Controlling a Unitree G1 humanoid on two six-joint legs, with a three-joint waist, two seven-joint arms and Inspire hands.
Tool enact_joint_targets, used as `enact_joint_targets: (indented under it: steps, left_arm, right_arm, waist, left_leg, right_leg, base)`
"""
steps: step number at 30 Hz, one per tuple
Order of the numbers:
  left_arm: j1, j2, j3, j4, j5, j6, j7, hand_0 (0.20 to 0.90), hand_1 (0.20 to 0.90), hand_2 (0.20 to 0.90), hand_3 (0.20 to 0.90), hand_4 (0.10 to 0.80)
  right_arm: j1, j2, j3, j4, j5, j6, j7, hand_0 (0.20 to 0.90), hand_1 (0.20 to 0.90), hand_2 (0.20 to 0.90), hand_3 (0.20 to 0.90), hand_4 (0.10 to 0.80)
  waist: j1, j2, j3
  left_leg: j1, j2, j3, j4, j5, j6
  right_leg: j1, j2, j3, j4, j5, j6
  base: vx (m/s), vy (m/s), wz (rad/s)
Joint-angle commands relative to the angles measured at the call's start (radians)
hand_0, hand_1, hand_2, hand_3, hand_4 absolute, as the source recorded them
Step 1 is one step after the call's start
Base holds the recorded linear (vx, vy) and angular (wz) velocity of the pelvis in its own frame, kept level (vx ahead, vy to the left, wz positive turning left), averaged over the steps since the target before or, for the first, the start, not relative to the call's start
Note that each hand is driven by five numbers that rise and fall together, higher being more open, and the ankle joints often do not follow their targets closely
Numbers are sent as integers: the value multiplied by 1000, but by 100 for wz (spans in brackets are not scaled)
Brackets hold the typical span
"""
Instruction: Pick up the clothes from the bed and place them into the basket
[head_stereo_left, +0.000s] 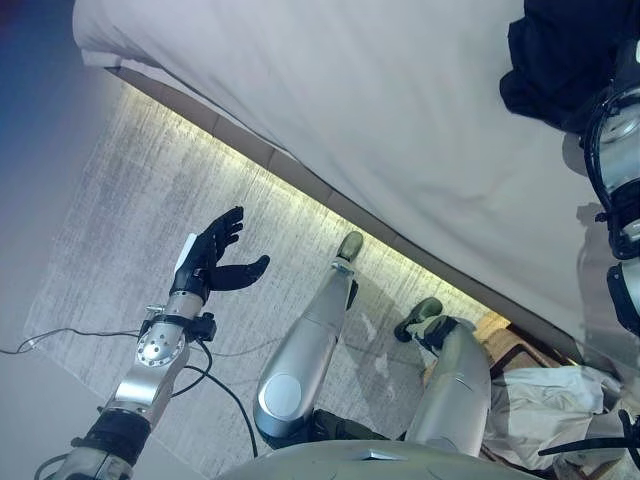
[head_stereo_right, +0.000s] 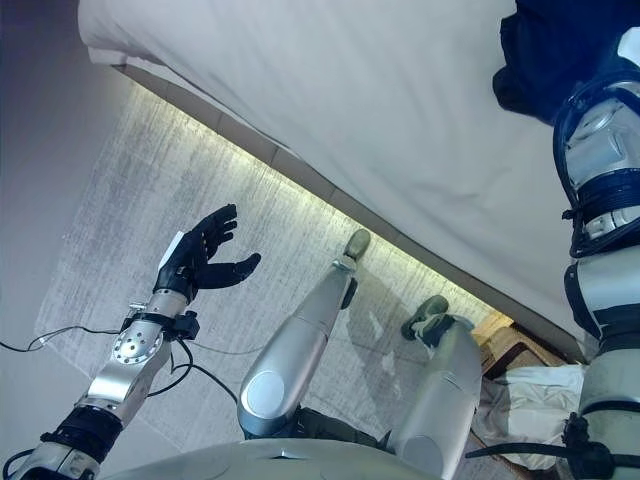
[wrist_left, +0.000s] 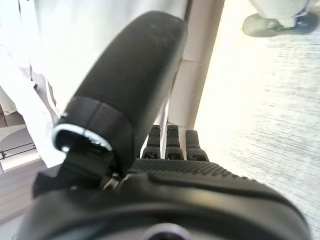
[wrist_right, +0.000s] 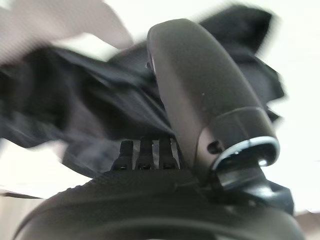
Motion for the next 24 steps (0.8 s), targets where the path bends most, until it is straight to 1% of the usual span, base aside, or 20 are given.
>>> enact_joint_targets:
  steps: [1,4,6,8,9,10,14,24]
  left_arm:
    - [58,33,66,-89,-59,-125,51,900,900,900,900,800]
    - [69,37,81,-125,-52,-141,65,900,900,900,900,800]
    - [72,45,91,-143,-57,-159,77,900,900,900,900,800]
    - [74,47,102,-155,-64,-159,76,900,900,900,900,800]
    - [73,52,109,-158,-61,-156,75,900,900,900,900,800]
    - [72,53,112,-152,-59,-158,72,900,900,900,900,800]
    - [62,61,120,-133,-68,-163,64,900,900,900,900,800]
    - [74,82,132,-101,-84,-180,31,900,900,900,900,800]
  right_arm:
    - [-130,-102,66,-2,33,-14,-71,900,900,900,900,800]
    - [-150,-118,67,33,99,-23,-79,900,900,900,900,800]
    - [-164,-130,73,37,109,-30,-56,900,900,900,900,800]
    - [-166,-138,82,28,143,-42,-44,900,900,900,900,800]
    - [-165,-139,80,17,178,-44,-49,533,533,533,472,372]
    - [-167,-135,75,24,209,-62,-64,300,300,300,200,100]
    - [-183,-124,63,41,220,-94,-81,300,300,300,200,100]
    - [-158,-152,23,46,243,-120,-80,300,300,300,200,100]
  waist:
    - [21,54,-43]
    - [24,58,-43]
    - [24,60,-43]
    - [23,57,-43]
    - [20,51,-43]
    - [19,46,-43]
    - [16,32,-43]
    - [13,9,-43]
  left_leg:
    - [-50,38,79,168,-162,64]
    - [-115,35,80,207,-163,70]
    - [-159,31,77,232,-163,75]
    - [-177,31,76,247,-165,79]
    - [-190,32,75,262,-169,79]
    - [-196,35,74,275,-174,79]
    - [-188,41,74,291,-187,79]
    - [-112,51,73,298,-209,71]
  right_leg:
    - [-73,75,9,23,48,-39]
    - [-136,75,17,56,44,-43]
    - [-177,79,23,76,40,-48]
    - [-194,81,25,88,38,-50]
    - [-206,87,26,97,36,-52]
    - [-209,91,27,104,34,-53]
    - [-194,107,22,105,30,-56]
    - [-108,116,5,93,24,-58]
  base:
    - [-61,-66,14]
    - [-84,-91,11]
    - [-83,-97,6]
    - [-54,-72,13]
    - [-53,-92,5]
    - [-35,-71,-4]
    - [-20,-39,-9]
    - [4,-17,-7]
